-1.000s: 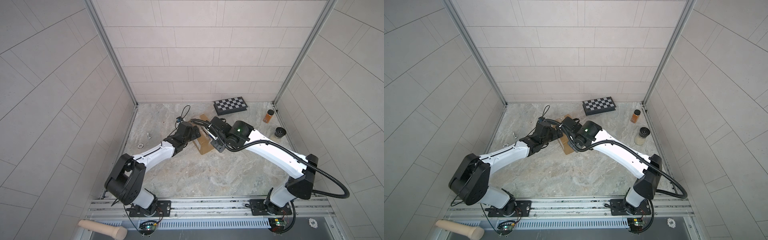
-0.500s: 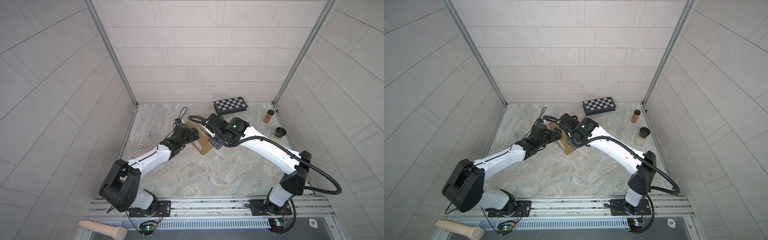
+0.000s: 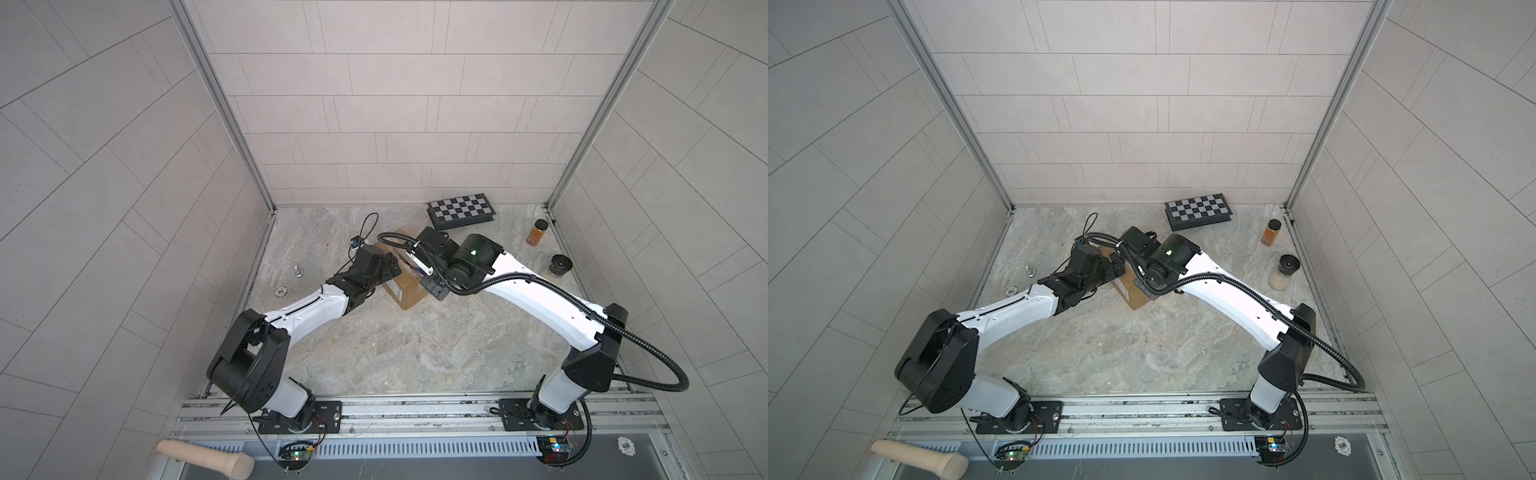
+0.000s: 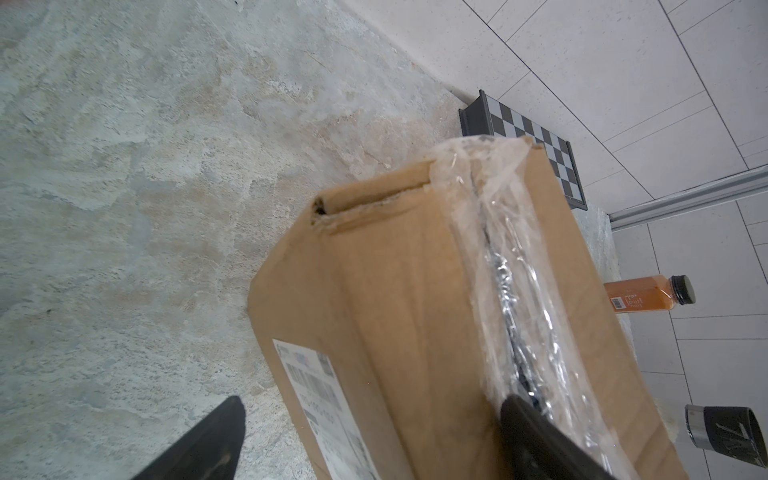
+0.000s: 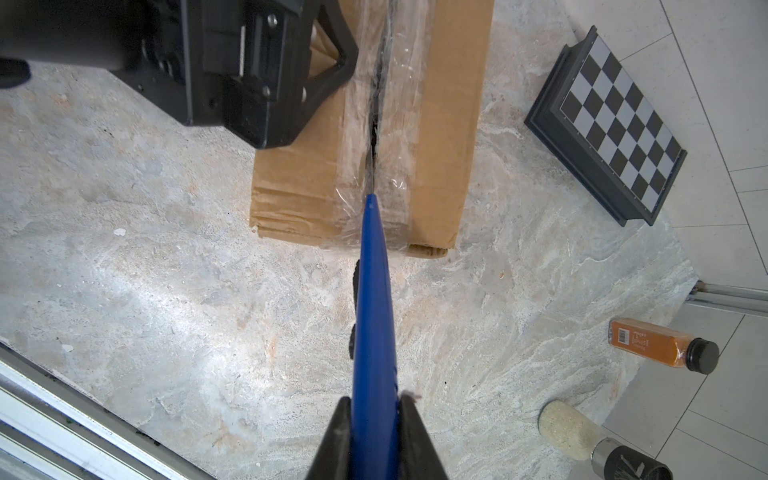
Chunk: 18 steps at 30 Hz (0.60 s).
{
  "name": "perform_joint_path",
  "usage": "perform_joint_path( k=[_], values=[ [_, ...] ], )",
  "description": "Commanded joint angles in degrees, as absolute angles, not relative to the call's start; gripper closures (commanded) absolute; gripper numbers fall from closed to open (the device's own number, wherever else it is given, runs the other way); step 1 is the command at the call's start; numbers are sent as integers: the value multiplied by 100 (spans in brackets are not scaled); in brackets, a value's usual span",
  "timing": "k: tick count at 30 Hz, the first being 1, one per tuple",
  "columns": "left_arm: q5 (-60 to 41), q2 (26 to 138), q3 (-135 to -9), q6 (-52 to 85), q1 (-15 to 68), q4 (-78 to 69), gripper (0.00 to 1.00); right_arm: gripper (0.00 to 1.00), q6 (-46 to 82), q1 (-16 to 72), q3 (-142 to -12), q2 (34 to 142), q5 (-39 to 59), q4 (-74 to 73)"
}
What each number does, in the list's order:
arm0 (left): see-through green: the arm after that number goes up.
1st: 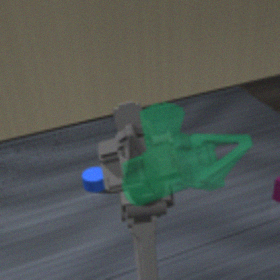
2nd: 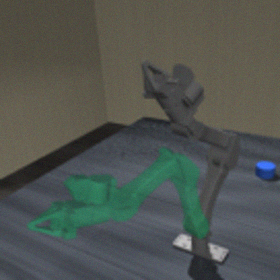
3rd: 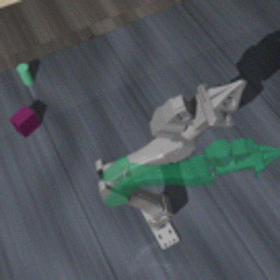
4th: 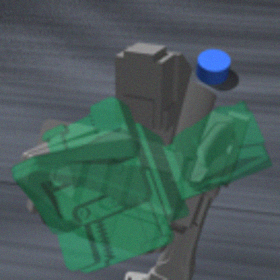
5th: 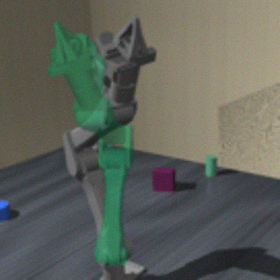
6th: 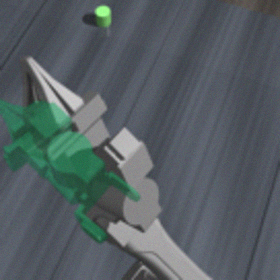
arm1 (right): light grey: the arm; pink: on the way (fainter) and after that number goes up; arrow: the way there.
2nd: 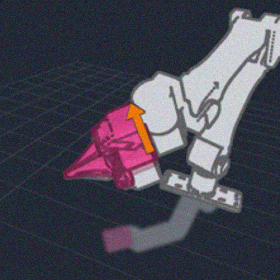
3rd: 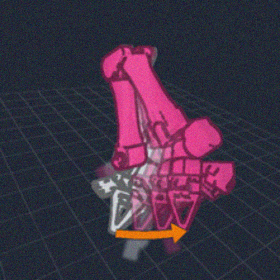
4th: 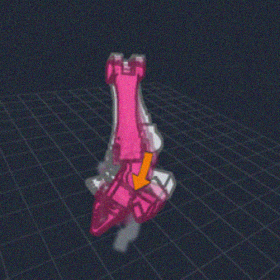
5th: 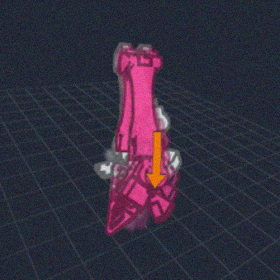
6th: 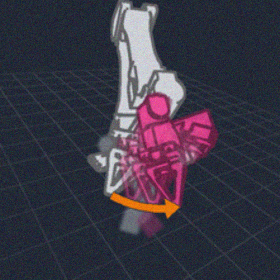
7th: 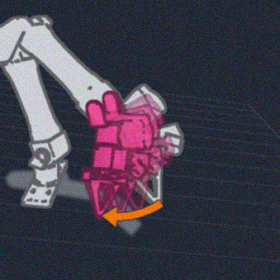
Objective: Unpack the express box
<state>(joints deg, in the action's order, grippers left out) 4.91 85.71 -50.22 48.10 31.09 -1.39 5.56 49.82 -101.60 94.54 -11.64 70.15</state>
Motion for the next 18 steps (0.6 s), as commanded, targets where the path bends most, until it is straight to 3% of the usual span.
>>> perform_joint_path(
  k=[1,18],
  values=[
    [975,8878,-4812,4729,3042,1099,2,100,492,4975,-10159,9132,-1188,8178],
    [778,8815,-4745,4742,3040,812,2,100,659,4975,-10000,9241,-903,7793]
  ],
)
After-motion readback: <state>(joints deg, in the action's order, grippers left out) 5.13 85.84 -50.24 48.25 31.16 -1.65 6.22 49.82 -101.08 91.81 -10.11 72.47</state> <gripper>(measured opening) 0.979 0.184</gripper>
